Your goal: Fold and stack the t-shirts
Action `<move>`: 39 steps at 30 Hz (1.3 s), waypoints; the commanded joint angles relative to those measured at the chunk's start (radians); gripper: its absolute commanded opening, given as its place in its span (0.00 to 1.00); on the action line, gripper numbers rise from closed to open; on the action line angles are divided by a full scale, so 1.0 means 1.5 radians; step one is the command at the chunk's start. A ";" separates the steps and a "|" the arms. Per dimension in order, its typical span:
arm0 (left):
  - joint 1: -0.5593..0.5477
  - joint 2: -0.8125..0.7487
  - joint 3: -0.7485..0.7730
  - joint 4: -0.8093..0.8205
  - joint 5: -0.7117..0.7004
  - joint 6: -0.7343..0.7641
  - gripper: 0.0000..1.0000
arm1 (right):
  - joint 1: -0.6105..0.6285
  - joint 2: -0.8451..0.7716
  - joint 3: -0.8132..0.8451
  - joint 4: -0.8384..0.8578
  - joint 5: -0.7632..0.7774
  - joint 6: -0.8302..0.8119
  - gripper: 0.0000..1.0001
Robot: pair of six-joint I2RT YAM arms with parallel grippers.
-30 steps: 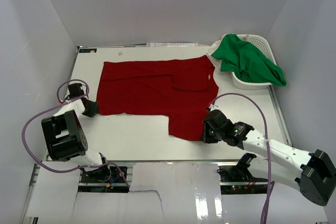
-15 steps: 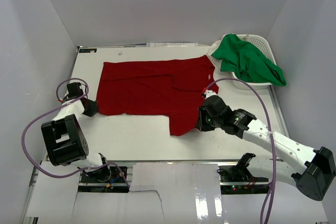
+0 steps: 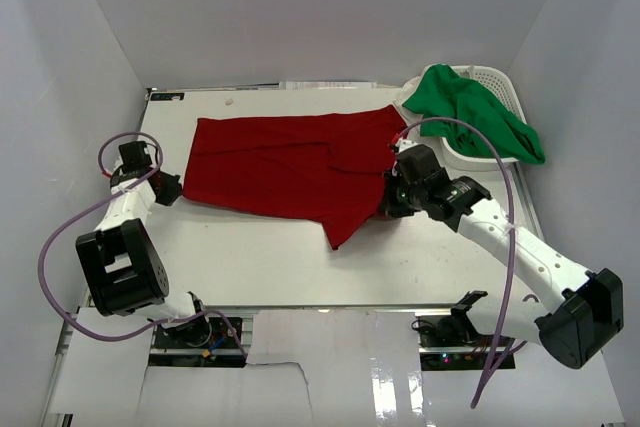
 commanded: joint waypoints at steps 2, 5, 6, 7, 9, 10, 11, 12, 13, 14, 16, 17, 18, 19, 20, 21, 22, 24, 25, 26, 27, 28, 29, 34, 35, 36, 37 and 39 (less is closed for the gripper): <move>-0.002 -0.004 0.037 -0.005 0.020 -0.002 0.00 | -0.037 0.034 0.062 -0.005 -0.029 -0.059 0.08; -0.008 0.009 0.050 -0.005 0.020 -0.003 0.00 | -0.058 0.062 0.095 -0.004 -0.033 -0.079 0.08; -0.012 0.015 0.053 -0.005 0.018 -0.004 0.00 | -0.062 0.070 0.103 -0.005 -0.033 -0.084 0.08; -0.015 0.018 0.059 -0.005 0.017 -0.005 0.00 | -0.068 0.075 0.122 -0.006 -0.033 -0.089 0.08; -0.020 0.025 0.062 -0.006 0.010 -0.004 0.00 | -0.086 0.095 0.141 -0.008 -0.040 -0.103 0.08; -0.022 0.026 0.063 -0.006 0.010 -0.005 0.00 | -0.093 0.102 0.152 -0.010 -0.055 -0.108 0.08; -0.023 0.028 0.065 -0.006 0.010 -0.005 0.00 | -0.106 0.115 0.173 -0.011 -0.059 -0.114 0.08; -0.025 0.030 0.065 -0.006 0.009 -0.005 0.00 | -0.112 0.123 0.185 -0.016 -0.060 -0.124 0.08; -0.026 0.032 0.065 -0.006 0.010 -0.007 0.00 | -0.118 0.130 0.194 -0.017 -0.062 -0.128 0.08; -0.027 0.032 0.064 -0.006 0.010 -0.007 0.00 | -0.130 0.144 0.217 -0.020 -0.069 -0.132 0.08; -0.029 0.034 0.063 -0.006 0.010 -0.009 0.00 | -0.140 0.166 0.240 -0.028 -0.074 -0.143 0.08; -0.030 0.036 0.063 -0.006 0.010 -0.008 0.00 | -0.151 0.174 0.251 -0.029 -0.080 -0.148 0.08; -0.031 0.039 0.063 -0.007 0.010 -0.008 0.00 | -0.156 0.182 0.274 -0.031 -0.082 -0.151 0.08; -0.031 0.040 0.064 -0.007 0.010 -0.008 0.00 | -0.158 0.189 0.284 -0.034 -0.083 -0.159 0.08; -0.031 0.043 0.064 -0.007 0.010 -0.008 0.00 | -0.164 0.204 0.293 -0.036 -0.085 -0.161 0.08; -0.031 0.045 0.067 -0.009 0.010 -0.008 0.00 | -0.166 0.211 0.311 -0.038 -0.088 -0.164 0.08; -0.031 0.047 0.069 -0.010 0.009 -0.008 0.00 | -0.168 0.219 0.319 -0.040 -0.090 -0.168 0.08; -0.031 0.054 0.080 -0.019 0.009 -0.012 0.00 | -0.171 0.237 0.336 -0.039 -0.095 -0.171 0.08; -0.031 0.057 0.085 -0.021 0.010 -0.013 0.00 | -0.175 0.248 0.341 -0.039 -0.097 -0.171 0.08; -0.031 0.059 0.089 -0.023 0.010 -0.016 0.00 | -0.177 0.252 0.346 -0.039 -0.098 -0.172 0.08; -0.031 0.062 0.091 -0.026 -0.011 -0.018 0.00 | -0.179 0.257 0.352 -0.039 -0.099 -0.172 0.08; -0.031 0.063 0.097 -0.027 -0.013 -0.021 0.00 | -0.181 0.267 0.366 -0.039 -0.101 -0.172 0.08; -0.031 0.063 0.102 -0.029 -0.015 -0.022 0.00 | -0.184 0.271 0.373 -0.042 -0.101 -0.173 0.08; -0.031 0.069 0.121 -0.042 -0.023 -0.029 0.00 | -0.201 0.293 0.415 -0.053 -0.103 -0.178 0.08; -0.031 0.068 0.122 -0.043 -0.022 -0.030 0.00 | -0.204 0.295 0.418 -0.055 -0.105 -0.178 0.08; -0.031 0.069 0.124 -0.043 -0.021 -0.034 0.00 | -0.207 0.295 0.420 -0.056 -0.106 -0.178 0.08; -0.031 0.070 0.124 -0.043 -0.019 -0.035 0.00 | -0.211 0.296 0.423 -0.056 -0.109 -0.179 0.08; -0.031 0.071 0.124 -0.043 -0.013 -0.037 0.00 | -0.215 0.298 0.432 -0.060 -0.111 -0.179 0.08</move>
